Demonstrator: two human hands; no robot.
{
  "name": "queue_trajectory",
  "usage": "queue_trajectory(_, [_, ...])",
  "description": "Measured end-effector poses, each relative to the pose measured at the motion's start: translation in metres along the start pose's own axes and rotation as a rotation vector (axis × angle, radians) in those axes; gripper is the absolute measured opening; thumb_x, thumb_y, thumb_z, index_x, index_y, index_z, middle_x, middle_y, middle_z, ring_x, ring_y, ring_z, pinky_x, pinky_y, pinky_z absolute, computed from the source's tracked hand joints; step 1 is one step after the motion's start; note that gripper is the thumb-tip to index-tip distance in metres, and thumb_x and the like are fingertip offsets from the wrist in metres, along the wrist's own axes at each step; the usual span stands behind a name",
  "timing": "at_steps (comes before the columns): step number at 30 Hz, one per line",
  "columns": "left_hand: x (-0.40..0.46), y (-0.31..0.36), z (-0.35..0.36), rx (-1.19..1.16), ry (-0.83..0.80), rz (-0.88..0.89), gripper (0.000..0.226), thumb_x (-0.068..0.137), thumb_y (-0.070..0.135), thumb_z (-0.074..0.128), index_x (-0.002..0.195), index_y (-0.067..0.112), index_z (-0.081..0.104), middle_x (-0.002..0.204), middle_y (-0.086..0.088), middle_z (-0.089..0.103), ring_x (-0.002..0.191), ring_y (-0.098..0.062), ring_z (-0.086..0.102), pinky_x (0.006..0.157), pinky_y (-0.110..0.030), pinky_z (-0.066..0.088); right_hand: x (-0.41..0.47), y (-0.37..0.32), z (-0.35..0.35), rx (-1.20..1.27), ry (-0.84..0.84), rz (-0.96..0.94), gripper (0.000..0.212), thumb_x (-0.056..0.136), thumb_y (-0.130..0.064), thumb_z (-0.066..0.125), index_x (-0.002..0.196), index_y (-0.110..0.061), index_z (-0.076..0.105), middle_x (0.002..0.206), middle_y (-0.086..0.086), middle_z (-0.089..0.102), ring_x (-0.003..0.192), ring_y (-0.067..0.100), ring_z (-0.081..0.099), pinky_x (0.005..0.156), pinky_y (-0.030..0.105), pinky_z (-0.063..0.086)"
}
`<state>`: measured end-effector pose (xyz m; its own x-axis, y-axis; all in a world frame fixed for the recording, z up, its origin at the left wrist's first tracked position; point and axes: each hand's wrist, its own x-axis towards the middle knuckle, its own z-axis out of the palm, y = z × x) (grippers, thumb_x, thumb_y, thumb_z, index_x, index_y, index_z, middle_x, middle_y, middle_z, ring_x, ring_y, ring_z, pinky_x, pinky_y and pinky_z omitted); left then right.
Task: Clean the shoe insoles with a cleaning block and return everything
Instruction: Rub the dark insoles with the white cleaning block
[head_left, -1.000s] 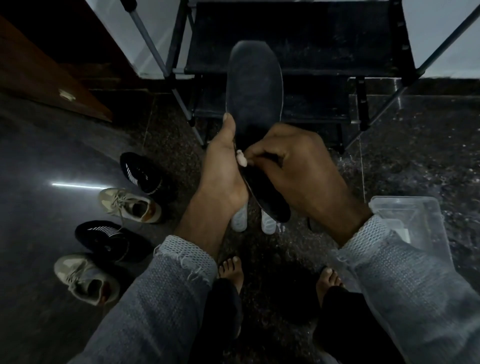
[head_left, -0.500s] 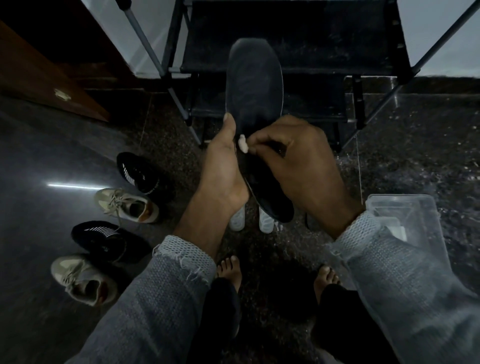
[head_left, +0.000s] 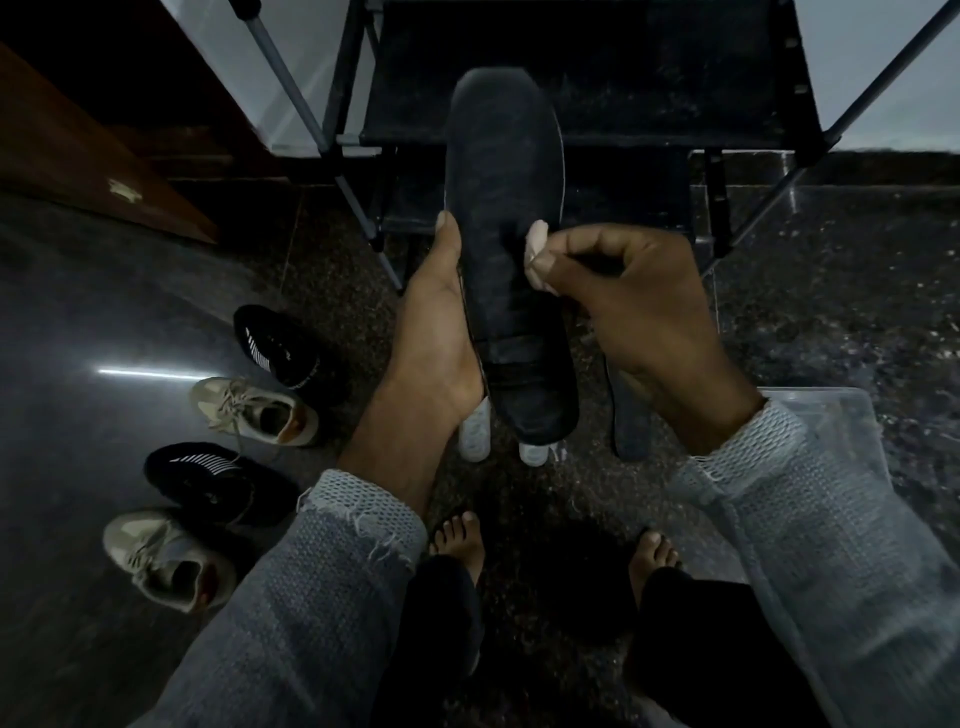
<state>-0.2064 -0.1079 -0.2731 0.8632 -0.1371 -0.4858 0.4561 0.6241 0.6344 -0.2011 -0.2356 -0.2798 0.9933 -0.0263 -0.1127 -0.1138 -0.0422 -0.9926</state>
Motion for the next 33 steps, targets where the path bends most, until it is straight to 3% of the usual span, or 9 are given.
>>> queue_trajectory(2, [-0.001,-0.001,0.002,0.025,-0.022,-0.027,0.051,0.102,0.046,0.034,0.121,0.006,0.061,0.100,-0.008,0.070,0.091,-0.019,0.067,0.090,-0.033,0.055,0.002,0.000,-0.001,0.057,0.050,0.005,0.009,0.086,-0.002,0.069,0.081,-0.010,0.072,0.073,-0.001,0.071,0.069,0.004,0.065,0.070,0.017,0.051])
queue_trajectory(6, [-0.002,-0.006,0.002,0.077,-0.016,-0.044,0.048,0.102,0.042,0.036,0.125,0.005,0.058,0.082,-0.004,0.071,0.068,-0.013,0.068,0.059,-0.023,0.053,0.002,0.001,-0.001,0.113,0.082,0.026,0.006,0.087,-0.004,0.068,0.085,-0.009,0.072,0.076,0.001,0.071,0.070,0.004,0.064,0.072,0.018,0.052])
queue_trajectory(10, [-0.003,-0.004,0.002,0.020,-0.017,-0.054,0.048,0.102,0.045,0.033,0.115,0.007,0.059,0.072,-0.003,0.069,0.057,-0.012,0.065,0.052,-0.021,0.051,0.001,0.004,0.000,-0.171,0.069,-0.115,0.005,0.088,-0.010,0.067,0.086,-0.009,0.072,0.083,0.000,0.071,0.079,0.007,0.066,0.076,0.021,0.053])
queue_trajectory(14, [-0.002,-0.004,0.001,-0.038,-0.028,-0.058,0.050,0.102,0.046,0.033,0.114,0.006,0.059,0.083,-0.007,0.070,0.068,-0.016,0.068,0.059,-0.025,0.055,-0.005,0.003,0.004,-0.469,0.093,-0.264,0.004,0.087,-0.014,0.068,0.091,-0.013,0.071,0.099,-0.001,0.056,0.086,0.004,0.056,0.076,0.008,0.045])
queue_trajectory(18, [-0.002,-0.002,-0.003,-0.079,-0.057,-0.081,0.054,0.102,0.047,0.030,0.117,0.004,0.059,0.086,-0.011,0.073,0.073,-0.020,0.072,0.066,-0.030,0.060,-0.009,-0.001,0.009,-0.643,-0.095,-0.343,0.005,0.086,-0.011,0.067,0.089,-0.011,0.072,0.092,0.002,0.061,0.083,0.007,0.054,0.072,0.012,0.041])
queue_trajectory(21, [-0.002,0.000,-0.005,-0.091,-0.057,-0.060,0.053,0.103,0.046,0.029,0.114,0.006,0.061,0.098,-0.011,0.073,0.087,-0.022,0.071,0.084,-0.033,0.057,-0.007,-0.003,0.009,-0.680,-0.183,-0.341,0.007,0.088,-0.012,0.066,0.090,-0.010,0.073,0.092,0.004,0.062,0.084,0.010,0.056,0.071,0.015,0.042])
queue_trajectory(24, [-0.002,-0.003,-0.003,-0.084,-0.071,-0.076,0.053,0.102,0.048,0.031,0.115,0.007,0.062,0.103,-0.011,0.072,0.095,-0.023,0.070,0.089,-0.035,0.056,-0.006,-0.004,0.010,-0.699,-0.087,-0.397,0.008,0.087,-0.012,0.066,0.091,-0.010,0.072,0.092,0.005,0.063,0.083,0.013,0.057,0.072,0.022,0.045])
queue_trajectory(28, [-0.004,-0.008,0.000,-0.078,-0.096,-0.094,0.052,0.102,0.047,0.032,0.104,0.010,0.069,0.100,-0.009,0.073,0.095,-0.023,0.069,0.091,-0.035,0.053,0.002,-0.008,0.006,-0.707,0.065,-0.428,0.009,0.089,-0.011,0.063,0.093,-0.010,0.072,0.094,0.005,0.063,0.084,0.012,0.058,0.072,0.019,0.044])
queue_trajectory(33, [-0.001,-0.001,-0.006,-0.097,-0.030,-0.080,0.053,0.101,0.049,0.032,0.108,0.008,0.066,0.099,-0.011,0.072,0.090,-0.023,0.070,0.085,-0.035,0.056,-0.008,-0.004,0.014,-0.726,-0.236,-0.407,0.016,0.089,-0.016,0.060,0.090,-0.011,0.075,0.091,0.010,0.064,0.084,0.024,0.062,0.073,0.043,0.051])
